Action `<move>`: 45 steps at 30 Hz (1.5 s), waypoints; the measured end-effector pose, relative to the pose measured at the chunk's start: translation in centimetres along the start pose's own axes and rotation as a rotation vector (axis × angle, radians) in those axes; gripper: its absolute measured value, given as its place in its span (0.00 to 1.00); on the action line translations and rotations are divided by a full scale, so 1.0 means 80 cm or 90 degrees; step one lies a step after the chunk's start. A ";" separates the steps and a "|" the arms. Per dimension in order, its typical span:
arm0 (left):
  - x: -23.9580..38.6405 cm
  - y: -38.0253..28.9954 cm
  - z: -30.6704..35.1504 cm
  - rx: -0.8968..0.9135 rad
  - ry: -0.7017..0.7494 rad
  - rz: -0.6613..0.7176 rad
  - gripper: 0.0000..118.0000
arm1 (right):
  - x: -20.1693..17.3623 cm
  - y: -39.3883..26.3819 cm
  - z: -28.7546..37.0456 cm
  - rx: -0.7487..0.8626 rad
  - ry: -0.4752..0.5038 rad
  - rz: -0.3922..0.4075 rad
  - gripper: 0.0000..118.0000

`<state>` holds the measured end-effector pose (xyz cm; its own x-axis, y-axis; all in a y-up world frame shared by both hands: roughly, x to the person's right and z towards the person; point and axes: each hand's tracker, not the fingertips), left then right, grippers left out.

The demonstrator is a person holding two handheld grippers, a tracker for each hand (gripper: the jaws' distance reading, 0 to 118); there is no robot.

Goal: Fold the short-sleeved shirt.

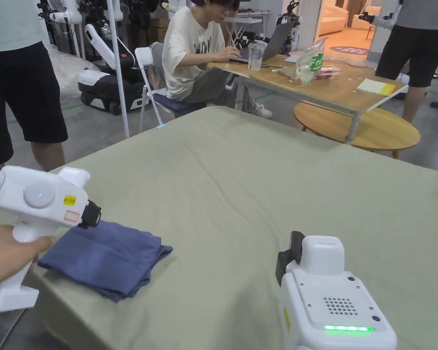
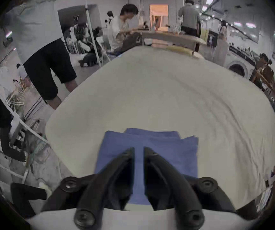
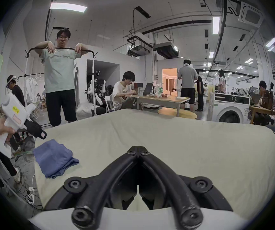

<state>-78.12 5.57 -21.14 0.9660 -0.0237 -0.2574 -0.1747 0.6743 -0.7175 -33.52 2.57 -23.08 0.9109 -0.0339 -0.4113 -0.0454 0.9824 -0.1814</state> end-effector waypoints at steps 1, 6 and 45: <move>0.010 -0.007 0.000 0.023 0.003 0.008 0.02 | 0.001 0.001 0.003 0.002 -0.004 0.000 0.00; 0.078 -0.046 -0.005 0.120 -0.039 0.024 0.00 | 0.029 0.008 0.019 0.009 -0.036 -0.003 0.00; 0.497 -0.056 0.049 0.401 -0.258 -0.097 0.00 | 0.309 0.002 0.186 0.061 -0.377 -0.039 0.00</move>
<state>-38.19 4.50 -25.62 0.9862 0.0413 0.1601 -0.0102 0.9816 -0.1905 -4.90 4.62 -19.99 0.9853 -0.0097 0.1705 0.0263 0.9951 -0.0957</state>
